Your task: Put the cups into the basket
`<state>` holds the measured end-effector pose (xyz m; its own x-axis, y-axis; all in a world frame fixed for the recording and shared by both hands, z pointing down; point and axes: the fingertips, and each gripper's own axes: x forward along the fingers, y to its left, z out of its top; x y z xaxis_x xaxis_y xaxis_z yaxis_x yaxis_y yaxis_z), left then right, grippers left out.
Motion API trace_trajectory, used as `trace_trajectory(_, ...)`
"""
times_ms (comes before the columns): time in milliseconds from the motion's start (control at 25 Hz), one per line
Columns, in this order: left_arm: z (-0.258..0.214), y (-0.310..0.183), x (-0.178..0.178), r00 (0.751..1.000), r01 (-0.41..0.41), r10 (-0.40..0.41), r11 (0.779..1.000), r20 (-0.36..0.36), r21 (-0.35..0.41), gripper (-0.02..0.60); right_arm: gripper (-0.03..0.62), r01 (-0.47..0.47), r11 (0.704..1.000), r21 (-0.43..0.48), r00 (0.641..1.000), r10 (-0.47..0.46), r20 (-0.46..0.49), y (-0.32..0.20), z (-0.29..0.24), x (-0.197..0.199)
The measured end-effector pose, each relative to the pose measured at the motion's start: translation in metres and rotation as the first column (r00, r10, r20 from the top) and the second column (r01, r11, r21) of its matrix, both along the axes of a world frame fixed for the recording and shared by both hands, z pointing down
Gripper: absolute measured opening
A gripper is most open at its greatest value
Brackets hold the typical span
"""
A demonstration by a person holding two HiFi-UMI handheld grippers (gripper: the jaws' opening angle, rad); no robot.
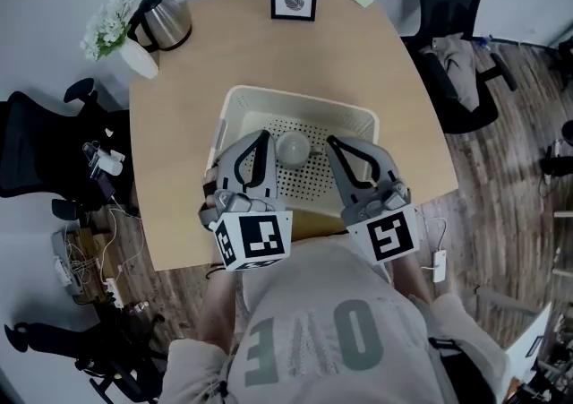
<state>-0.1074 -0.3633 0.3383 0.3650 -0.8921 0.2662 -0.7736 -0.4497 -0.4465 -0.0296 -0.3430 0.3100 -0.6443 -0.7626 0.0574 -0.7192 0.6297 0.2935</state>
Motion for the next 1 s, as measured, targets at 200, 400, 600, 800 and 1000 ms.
trace_trajectory(200,-0.011,0.015,-0.009,0.974,0.026,-0.011,0.998,-0.224,0.062,0.008,-0.002,0.047,0.999,-0.020,0.989,-0.050,-0.138,0.001,0.015,-0.017)
trace_trajectory(400,-0.012,0.019,-0.013,0.973,0.048,-0.029,0.996,-0.230,0.078,0.008,-0.002,0.077,0.996,-0.049,0.984,-0.084,-0.158,0.007,0.024,-0.030)
trace_trajectory(600,-0.007,0.021,-0.025,0.970,0.065,-0.048,0.996,-0.240,0.067,0.008,-0.002,0.088,0.994,-0.062,0.980,-0.097,-0.176,0.012,0.032,-0.037)
trace_trajectory(800,-0.003,0.023,-0.034,0.965,0.073,-0.056,0.996,-0.255,0.057,0.008,-0.002,0.086,0.994,-0.064,0.977,-0.097,-0.190,0.014,0.035,-0.040)
trace_trajectory(1000,-0.001,0.022,-0.042,0.954,0.085,-0.068,0.995,-0.291,0.047,0.008,-0.002,0.072,0.995,-0.069,0.976,-0.085,-0.199,0.016,0.037,-0.037)
